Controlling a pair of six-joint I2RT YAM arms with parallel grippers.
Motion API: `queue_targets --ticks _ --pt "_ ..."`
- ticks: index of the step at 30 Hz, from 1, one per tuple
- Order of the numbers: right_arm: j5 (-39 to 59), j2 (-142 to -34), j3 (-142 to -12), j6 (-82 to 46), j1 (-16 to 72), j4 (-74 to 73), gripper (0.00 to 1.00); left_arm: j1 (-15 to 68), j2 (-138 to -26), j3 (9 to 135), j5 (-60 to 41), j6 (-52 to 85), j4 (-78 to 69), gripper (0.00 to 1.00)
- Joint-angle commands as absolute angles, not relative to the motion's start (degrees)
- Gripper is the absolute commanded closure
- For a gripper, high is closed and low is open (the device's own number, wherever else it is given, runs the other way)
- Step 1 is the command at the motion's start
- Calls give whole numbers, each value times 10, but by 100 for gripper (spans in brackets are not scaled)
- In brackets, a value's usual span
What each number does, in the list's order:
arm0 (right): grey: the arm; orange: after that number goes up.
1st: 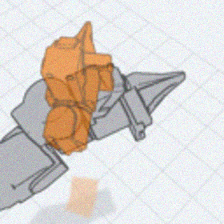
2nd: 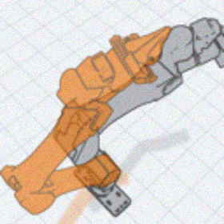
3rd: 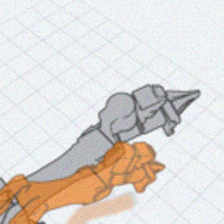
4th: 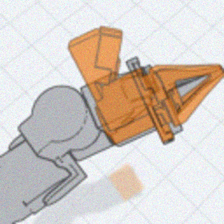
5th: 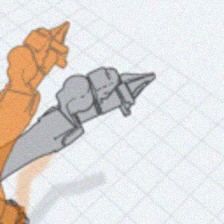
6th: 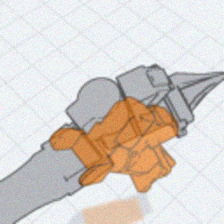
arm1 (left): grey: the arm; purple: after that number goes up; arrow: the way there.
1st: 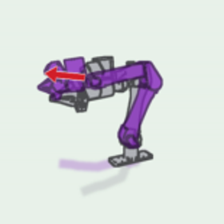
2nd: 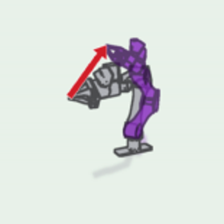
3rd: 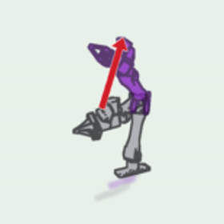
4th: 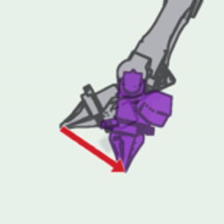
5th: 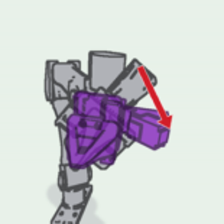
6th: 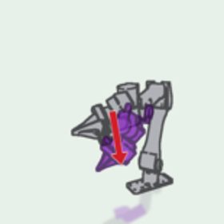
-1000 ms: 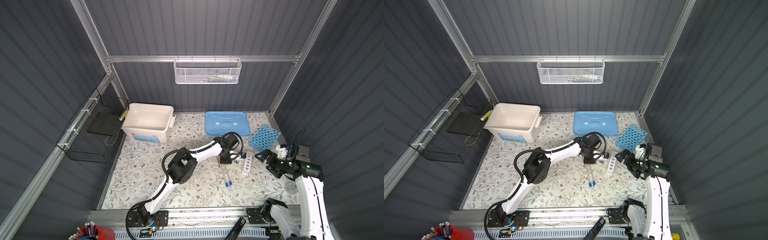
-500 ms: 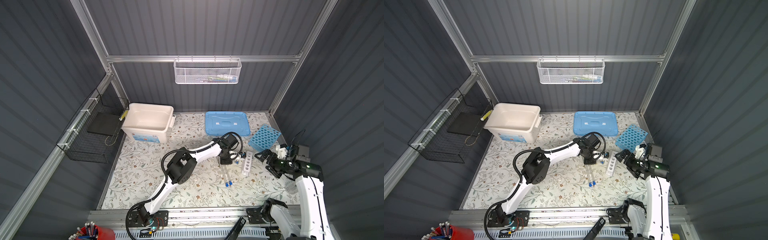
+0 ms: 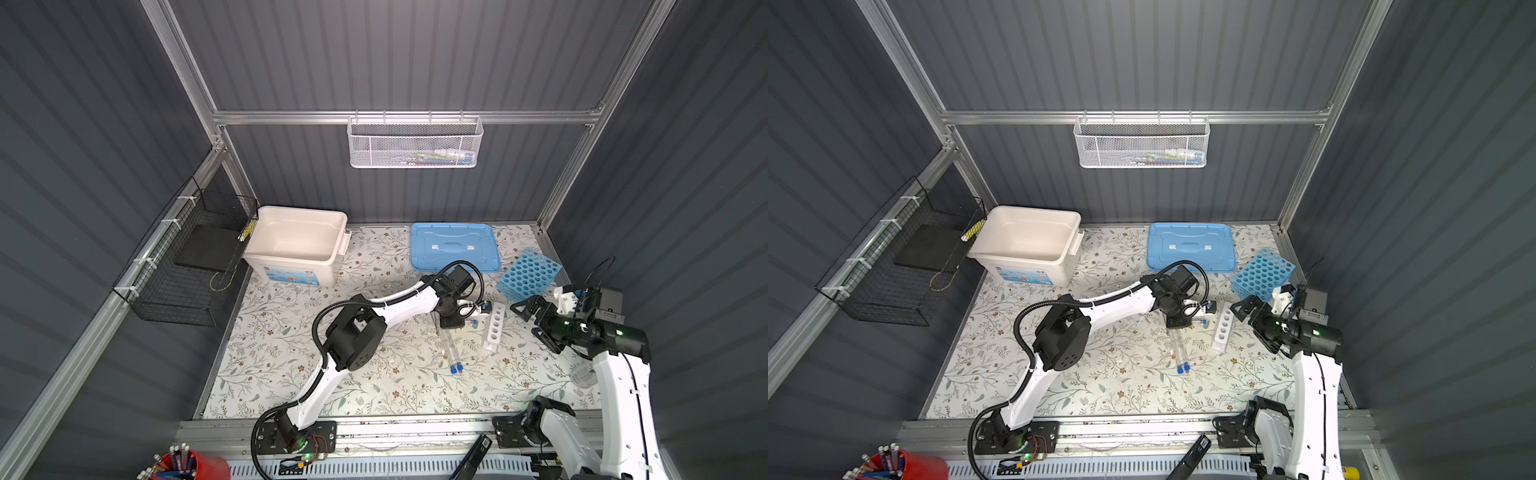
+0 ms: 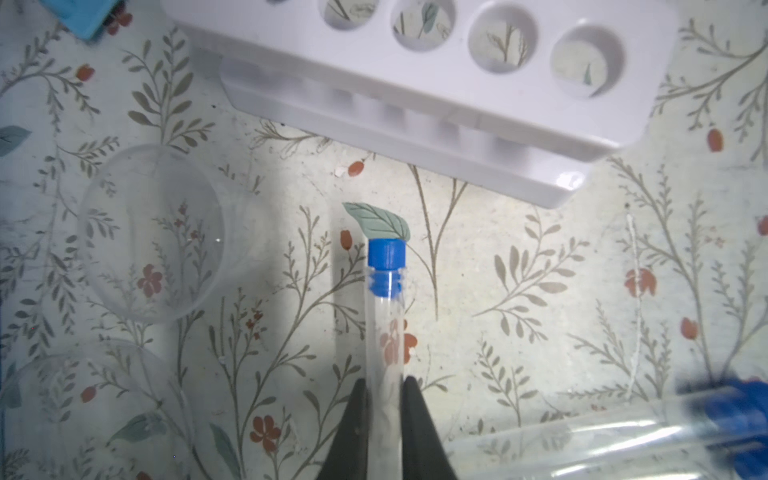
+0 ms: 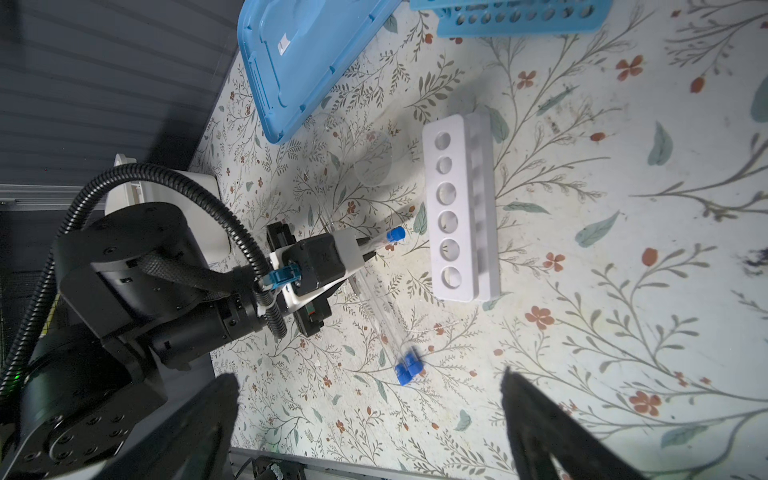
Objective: Organize the chemistry lab equipment
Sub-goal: 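Lift the blue-capped test tube upright with the left gripper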
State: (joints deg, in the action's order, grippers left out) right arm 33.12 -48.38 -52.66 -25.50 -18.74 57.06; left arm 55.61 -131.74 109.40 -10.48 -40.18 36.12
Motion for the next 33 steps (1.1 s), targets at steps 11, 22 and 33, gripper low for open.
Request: queue_targets --ticks 11,22,33 --pt "396 -479 -570 -262 -200 578 1 553 -1214 1033 -140 -345 298 95" --pt "469 -450 -570 -323 -200 557 1 542 -1122 943 -148 -299 212 95" --pt "536 -426 -511 -371 -199 528 13 526 -1005 822 -205 -220 97 94"
